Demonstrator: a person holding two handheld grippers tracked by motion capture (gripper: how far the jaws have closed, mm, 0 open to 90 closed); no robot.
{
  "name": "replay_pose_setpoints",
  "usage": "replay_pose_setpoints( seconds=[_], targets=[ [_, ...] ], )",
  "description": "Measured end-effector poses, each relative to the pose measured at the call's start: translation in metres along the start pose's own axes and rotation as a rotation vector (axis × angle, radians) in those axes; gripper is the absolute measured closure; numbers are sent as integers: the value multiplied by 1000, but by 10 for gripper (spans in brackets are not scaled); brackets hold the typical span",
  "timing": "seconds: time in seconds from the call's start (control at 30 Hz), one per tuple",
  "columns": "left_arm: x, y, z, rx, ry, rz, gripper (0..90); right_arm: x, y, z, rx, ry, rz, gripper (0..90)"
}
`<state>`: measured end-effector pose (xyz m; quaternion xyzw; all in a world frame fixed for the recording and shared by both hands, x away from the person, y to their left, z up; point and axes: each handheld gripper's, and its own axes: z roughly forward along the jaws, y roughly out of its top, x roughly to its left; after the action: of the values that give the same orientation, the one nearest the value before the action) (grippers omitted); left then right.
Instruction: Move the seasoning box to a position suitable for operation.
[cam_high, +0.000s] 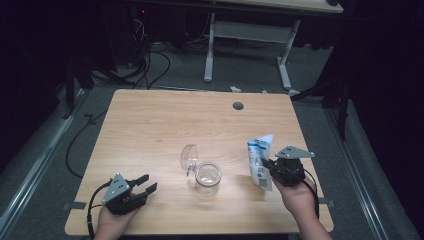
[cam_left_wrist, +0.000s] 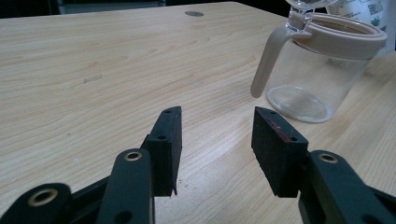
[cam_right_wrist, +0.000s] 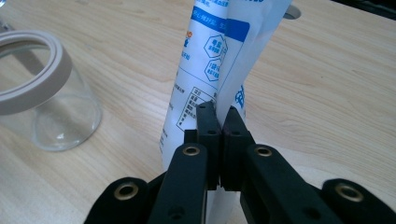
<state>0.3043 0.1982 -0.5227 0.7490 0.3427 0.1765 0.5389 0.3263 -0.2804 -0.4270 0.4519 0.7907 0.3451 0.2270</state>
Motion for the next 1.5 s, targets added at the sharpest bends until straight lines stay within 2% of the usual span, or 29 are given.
replay_pose_setpoints(
  seconds=[0.2, 0.57, 0.93, 1.13, 1.5],
  targets=[
    [-1, 0, 0, 0, -2, 5, 534, 4, 4, -1, 54, 21, -36, 893],
    [-3, 1, 0, 0, -14, 13, 532, 7, 8, -2, 117, 52, -45, 893],
    [-4, 1, 0, 0, -17, 14, 531, 13, 15, -3, 182, 77, -99, 893],
    [-4, 0, 1, 2, -20, 14, 531, 14, 20, -5, 236, 99, -115, 893],
    [-5, 0, 2, 1, -22, 14, 530, 17, 30, -11, 306, 110, -155, 895]
  ],
)
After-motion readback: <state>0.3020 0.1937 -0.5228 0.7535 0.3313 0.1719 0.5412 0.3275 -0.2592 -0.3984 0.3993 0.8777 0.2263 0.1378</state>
